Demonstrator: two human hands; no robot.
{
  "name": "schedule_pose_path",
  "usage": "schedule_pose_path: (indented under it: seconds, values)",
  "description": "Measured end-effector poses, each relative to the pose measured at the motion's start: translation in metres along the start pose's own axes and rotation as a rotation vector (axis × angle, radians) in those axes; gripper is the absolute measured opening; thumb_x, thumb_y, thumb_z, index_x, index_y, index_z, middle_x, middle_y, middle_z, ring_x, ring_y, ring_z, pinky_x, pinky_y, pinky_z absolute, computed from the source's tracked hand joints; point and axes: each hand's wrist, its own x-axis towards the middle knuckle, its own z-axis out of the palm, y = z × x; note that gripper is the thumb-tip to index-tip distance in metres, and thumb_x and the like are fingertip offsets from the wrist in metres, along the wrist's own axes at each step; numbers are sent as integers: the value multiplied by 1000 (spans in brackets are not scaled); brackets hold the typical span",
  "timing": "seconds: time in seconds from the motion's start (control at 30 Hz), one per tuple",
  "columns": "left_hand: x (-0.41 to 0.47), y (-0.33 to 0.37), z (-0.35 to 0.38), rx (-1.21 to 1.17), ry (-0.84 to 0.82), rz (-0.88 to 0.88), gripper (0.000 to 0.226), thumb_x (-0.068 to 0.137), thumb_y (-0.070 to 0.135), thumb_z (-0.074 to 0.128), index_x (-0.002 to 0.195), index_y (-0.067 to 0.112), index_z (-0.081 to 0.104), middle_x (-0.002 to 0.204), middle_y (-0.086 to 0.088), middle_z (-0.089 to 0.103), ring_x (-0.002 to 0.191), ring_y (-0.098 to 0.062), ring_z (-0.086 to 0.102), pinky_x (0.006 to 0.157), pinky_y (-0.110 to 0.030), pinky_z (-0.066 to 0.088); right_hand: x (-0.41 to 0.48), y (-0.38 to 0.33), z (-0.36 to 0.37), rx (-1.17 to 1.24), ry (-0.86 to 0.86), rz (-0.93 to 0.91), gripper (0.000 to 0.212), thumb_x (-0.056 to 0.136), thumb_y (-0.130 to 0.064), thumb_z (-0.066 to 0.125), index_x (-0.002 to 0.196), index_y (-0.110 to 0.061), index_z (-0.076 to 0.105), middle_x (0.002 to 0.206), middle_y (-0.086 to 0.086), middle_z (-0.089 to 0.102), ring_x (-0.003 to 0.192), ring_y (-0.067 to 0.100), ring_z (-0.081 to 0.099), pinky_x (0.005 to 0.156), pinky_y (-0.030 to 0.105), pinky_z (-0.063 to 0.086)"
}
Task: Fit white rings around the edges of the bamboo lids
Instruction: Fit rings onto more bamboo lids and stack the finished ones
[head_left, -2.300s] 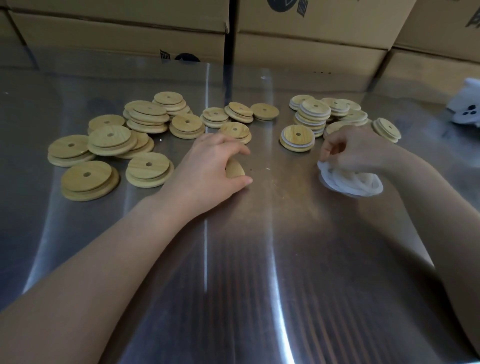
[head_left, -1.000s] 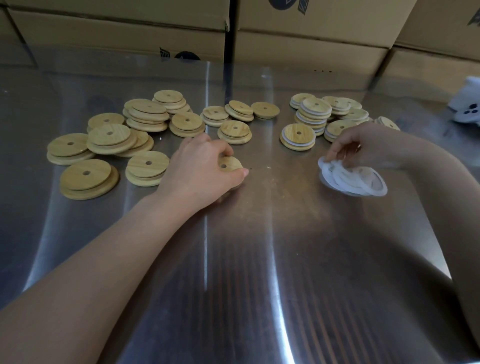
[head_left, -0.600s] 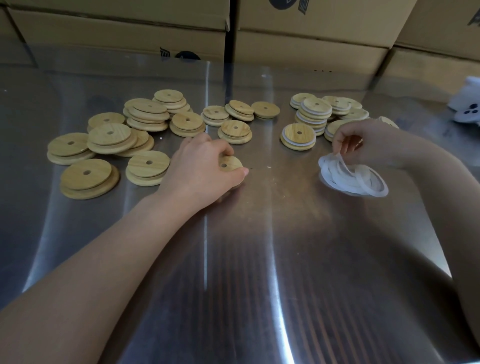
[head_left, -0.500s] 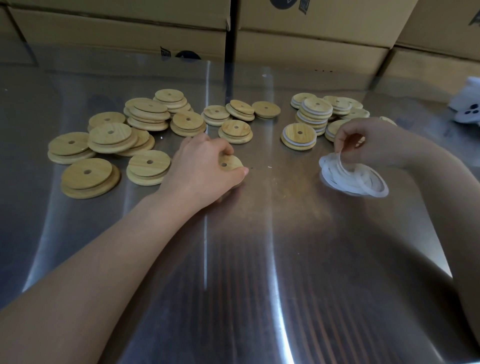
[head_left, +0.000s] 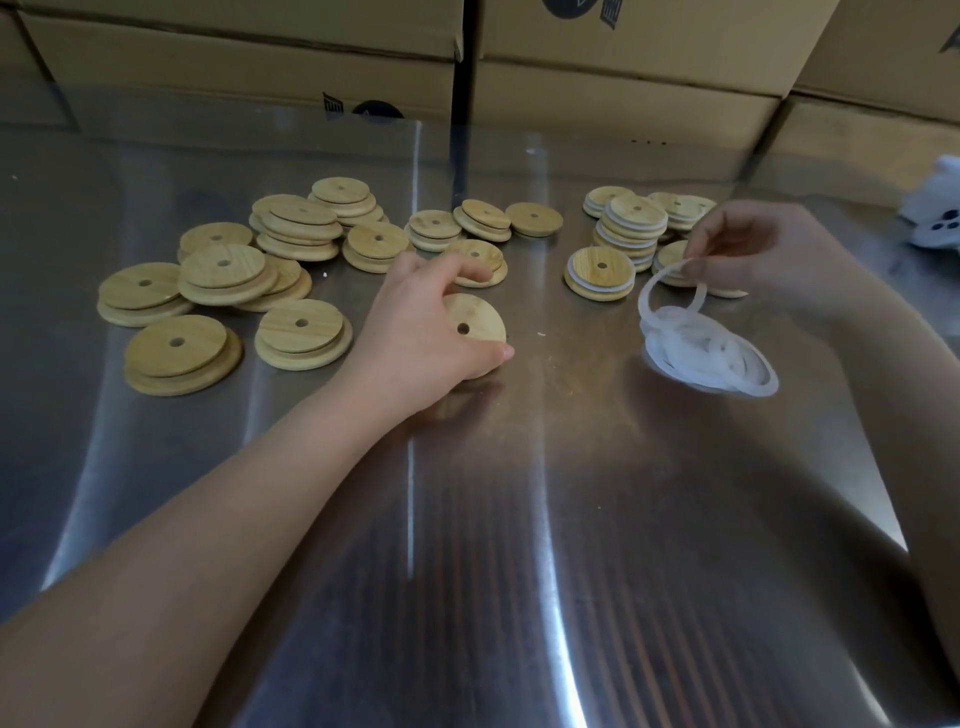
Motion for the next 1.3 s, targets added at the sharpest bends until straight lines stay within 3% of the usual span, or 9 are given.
schedule_pose_path:
  seconds: [0.07, 0.23, 0.33, 0.43, 0.7, 0.83, 1.07, 1.17, 1.3]
  values:
    - [-1, 0, 0, -87, -38, -35, 62, 64, 30, 89, 114, 42, 55, 117, 9, 44, 93, 9, 44, 75, -3, 34, -1, -1, 2, 74, 1, -21, 27, 81, -4, 74, 71, -29, 68, 71, -10, 68, 69, 6, 62, 68, 14, 50]
    - [-2, 2, -1, -344, -87, -153, 62, 63, 15, 90, 115, 34, 61, 105, 1, 65, 94, -14, 64, 84, -30, 54, -4, -13, 7, 252, 15, -65, 24, 84, -1, 69, 76, -24, 68, 65, -7, 67, 57, 5, 57, 54, 15, 46]
    - [-1, 2, -2, -506, -108, -200, 53, 68, 3, 85, 111, 25, 65, 105, -9, 72, 94, -20, 69, 86, -32, 57, -6, -23, 16, 376, 7, -36, 24, 84, -1, 68, 75, -22, 69, 61, -3, 65, 48, 9, 54, 45, 17, 43]
    - [-2, 3, -2, -689, -120, -228, 43, 72, -5, 79, 106, 18, 68, 102, -10, 75, 96, -23, 71, 88, -35, 57, -8, -32, 26, 529, -53, -17, 8, 77, -9, 71, 78, -16, 69, 64, 3, 66, 51, 13, 59, 46, 21, 48]
    - [-1, 5, -4, -1018, -170, -281, 23, 84, 2, 69, 103, 14, 68, 101, -7, 75, 97, -24, 72, 74, -46, 61, -14, -53, 61, 680, -238, -64, 5, 77, -10, 70, 78, -14, 71, 61, 9, 63, 51, 17, 58, 46, 23, 50]
    - [-2, 5, -2, -1051, -214, -279, 16, 93, 11, 62, 108, 15, 65, 104, -6, 73, 103, -29, 70, 70, -53, 60, -20, -62, 80, 711, -234, -50, 4, 75, -14, 73, 79, -14, 71, 61, 8, 64, 47, 15, 57, 45, 22, 49]
    - [0, 7, -1, -1052, -293, -286, 26, 101, 28, 48, 115, 18, 67, 114, -9, 71, 103, -27, 71, 72, -52, 58, -24, -68, 96, 644, -77, 30, 4, 86, -5, 68, 83, -7, 69, 63, 4, 68, 49, 12, 59, 46, 21, 50]
    - [-1, 8, -1, -1021, -327, -246, 40, 91, 39, 57, 122, 15, 64, 119, -11, 69, 107, -28, 69, 76, -51, 59, -25, -68, 97, 635, -53, 33, 4, 87, -8, 68, 83, -8, 70, 66, 4, 69, 53, 12, 61, 48, 22, 50]
    - [-4, 7, 3, -953, -299, -153, 38, 78, 26, 70, 115, 19, 66, 111, -3, 72, 105, -22, 69, 75, -45, 60, -25, -69, 98, 614, -33, 30, 5, 87, -9, 69, 83, -9, 72, 68, 4, 69, 58, 15, 62, 49, 24, 50]
